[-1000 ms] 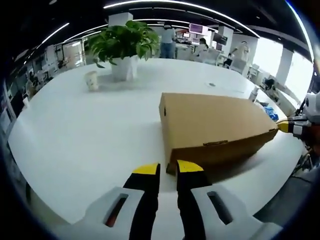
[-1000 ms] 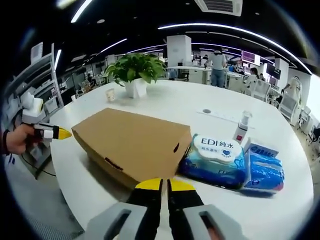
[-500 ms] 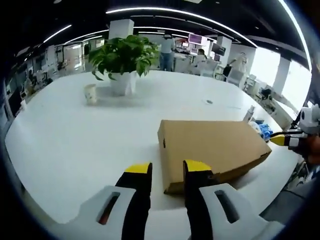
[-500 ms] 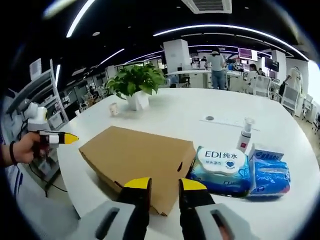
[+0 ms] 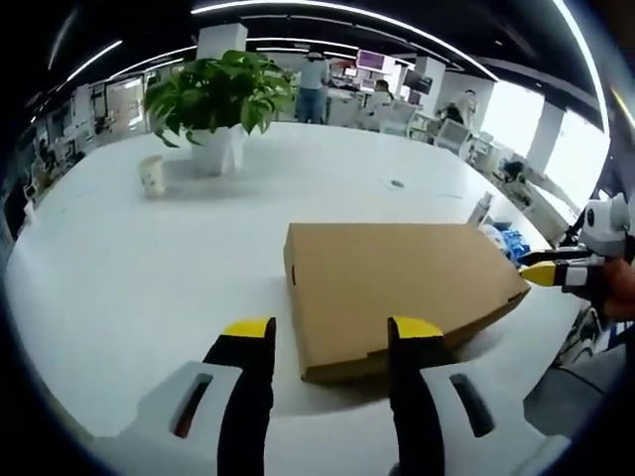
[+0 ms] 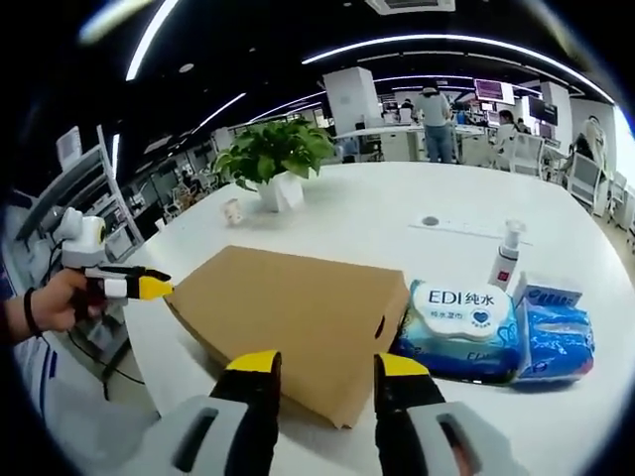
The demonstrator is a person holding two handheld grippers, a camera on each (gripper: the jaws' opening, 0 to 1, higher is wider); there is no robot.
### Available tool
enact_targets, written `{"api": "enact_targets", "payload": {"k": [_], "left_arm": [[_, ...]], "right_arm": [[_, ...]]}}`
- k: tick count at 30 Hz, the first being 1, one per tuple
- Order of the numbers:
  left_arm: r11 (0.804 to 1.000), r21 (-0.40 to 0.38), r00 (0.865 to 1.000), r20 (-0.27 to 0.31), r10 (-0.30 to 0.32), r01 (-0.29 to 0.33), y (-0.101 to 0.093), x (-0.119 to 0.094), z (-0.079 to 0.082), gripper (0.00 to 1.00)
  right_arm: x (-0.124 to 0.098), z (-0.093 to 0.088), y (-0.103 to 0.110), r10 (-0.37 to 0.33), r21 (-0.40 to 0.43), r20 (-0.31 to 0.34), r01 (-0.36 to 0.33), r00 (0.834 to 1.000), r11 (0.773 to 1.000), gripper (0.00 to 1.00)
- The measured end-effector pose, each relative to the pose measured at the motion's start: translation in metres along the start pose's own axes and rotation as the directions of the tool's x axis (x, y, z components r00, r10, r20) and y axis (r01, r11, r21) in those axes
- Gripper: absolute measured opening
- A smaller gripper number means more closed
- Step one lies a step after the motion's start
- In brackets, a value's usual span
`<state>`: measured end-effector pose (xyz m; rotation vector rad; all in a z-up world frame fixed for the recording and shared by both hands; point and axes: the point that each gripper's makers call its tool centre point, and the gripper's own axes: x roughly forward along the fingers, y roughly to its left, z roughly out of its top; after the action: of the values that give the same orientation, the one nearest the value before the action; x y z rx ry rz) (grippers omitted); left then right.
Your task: Operate the shoe box by opening the lid, removing the specified soft item, and placing it in the target area until the item is outside and the box remains undamaged.
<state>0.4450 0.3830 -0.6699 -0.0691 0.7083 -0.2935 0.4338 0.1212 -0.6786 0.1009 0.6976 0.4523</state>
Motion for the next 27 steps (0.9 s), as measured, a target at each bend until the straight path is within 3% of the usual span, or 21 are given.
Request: {"api": "enact_targets", "payload": {"k": [13, 17, 27], "left_arm": [[1.000, -0.027, 0.998, -0.054, -0.012, 0.011, -0.001, 0.008, -0.016, 0.46], [0.999, -0.030, 0.998, -0.061, -0.018, 0.016, -0.001, 0.011, -0.018, 0.45], [0.998, -0.052, 0.996, -0.083, -0.038, 0.034, -0.006, 0.016, -0.029, 0.40]], "right_arm": [[0.006, -0.009, -0.001, 0.002, 0.054, -0.014, -0.001, 1.000, 0.999, 0.32], [0.011, -0.021, 0.003, 0.012, 0.044, -0.050, -0.010, 0.999, 0.999, 0.32], [0.014, -0.029, 0.001, 0.000, 0.061, -0.044, 0.003, 0.999, 0.998, 0.31]]}}
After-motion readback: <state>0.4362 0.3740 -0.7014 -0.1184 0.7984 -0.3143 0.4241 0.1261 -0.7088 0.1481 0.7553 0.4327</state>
